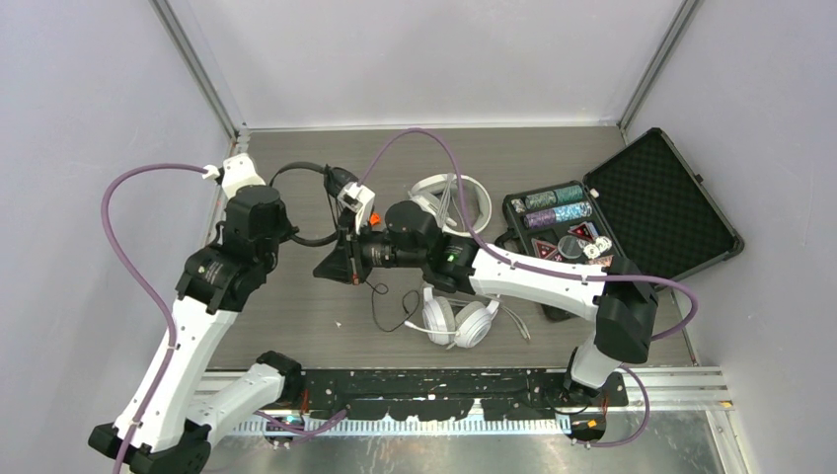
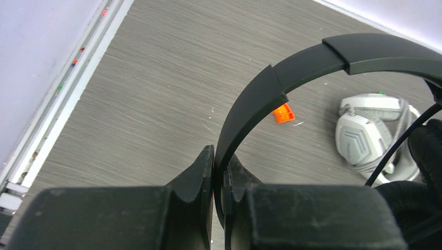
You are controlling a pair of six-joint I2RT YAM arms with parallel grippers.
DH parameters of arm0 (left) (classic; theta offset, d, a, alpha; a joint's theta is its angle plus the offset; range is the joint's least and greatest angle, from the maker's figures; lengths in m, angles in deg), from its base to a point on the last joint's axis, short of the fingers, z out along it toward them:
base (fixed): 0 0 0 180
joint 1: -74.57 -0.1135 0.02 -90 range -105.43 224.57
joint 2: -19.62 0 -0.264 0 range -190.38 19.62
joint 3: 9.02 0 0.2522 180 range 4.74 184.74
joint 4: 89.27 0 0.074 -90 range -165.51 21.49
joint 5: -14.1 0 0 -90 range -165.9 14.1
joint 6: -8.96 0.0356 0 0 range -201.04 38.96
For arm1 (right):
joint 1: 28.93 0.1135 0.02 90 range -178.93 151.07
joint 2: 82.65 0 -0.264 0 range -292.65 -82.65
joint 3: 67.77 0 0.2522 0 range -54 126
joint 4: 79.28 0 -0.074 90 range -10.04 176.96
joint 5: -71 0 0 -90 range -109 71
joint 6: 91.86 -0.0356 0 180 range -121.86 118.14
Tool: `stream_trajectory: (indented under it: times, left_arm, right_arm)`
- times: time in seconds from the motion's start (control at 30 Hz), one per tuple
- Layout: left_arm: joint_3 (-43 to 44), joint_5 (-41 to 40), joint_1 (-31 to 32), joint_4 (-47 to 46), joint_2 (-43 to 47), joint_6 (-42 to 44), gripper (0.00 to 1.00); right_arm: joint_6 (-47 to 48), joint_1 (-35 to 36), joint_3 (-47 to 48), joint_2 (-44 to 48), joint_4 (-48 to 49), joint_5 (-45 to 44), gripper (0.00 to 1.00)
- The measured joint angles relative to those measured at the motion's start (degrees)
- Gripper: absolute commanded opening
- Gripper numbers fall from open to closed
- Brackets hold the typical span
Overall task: Wrap the headphones
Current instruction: Wrap the headphones cable around the headphones.
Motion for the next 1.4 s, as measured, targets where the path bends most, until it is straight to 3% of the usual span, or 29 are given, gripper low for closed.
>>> stream_trajectory:
  times: [0.1,0.43,0.5,0.57,0.67,1.03,1.4]
  left_arm:
    - [1.2,0.9,0.0,-0.07,0.0,-1.01,0.0]
    - [1.62,1.86,0.0,0.17,0.92,-2.14,0.0]
    - [1.62,2.19,0.0,0.07,0.98,-2.67,0.0]
    - [1.55,2.67,0.0,-0.44,1.03,-3.48,0.0]
    - [1.33,3.52,0.0,-1.9,1.25,-5.11,0.0]
    - [-0.55,4.94,0.0,-3.23,0.92,-8.48,0.0]
    - [-1.18,6.25,0.0,-4.85,-1.51,-9.88,0.0]
  right_arm:
    - [1.07,0.0,-0.7,0.0,0.02,-0.83,0.02]
    - [2.27,0.0,-3.85,0.79,1.42,-1.81,0.01]
    - [2.23,0.13,-4.07,1.64,1.95,-1.81,0.12]
    - [2.27,0.39,-4.11,2.64,2.23,-1.88,0.15]
    - [2.6,0.83,-4.11,3.45,2.49,-1.9,0.01]
    - [4.87,1.66,-1.18,1.14,0.31,-3.54,0.01]
    - [12.09,2.49,5.97,-0.31,-8.52,-5.29,0.01]
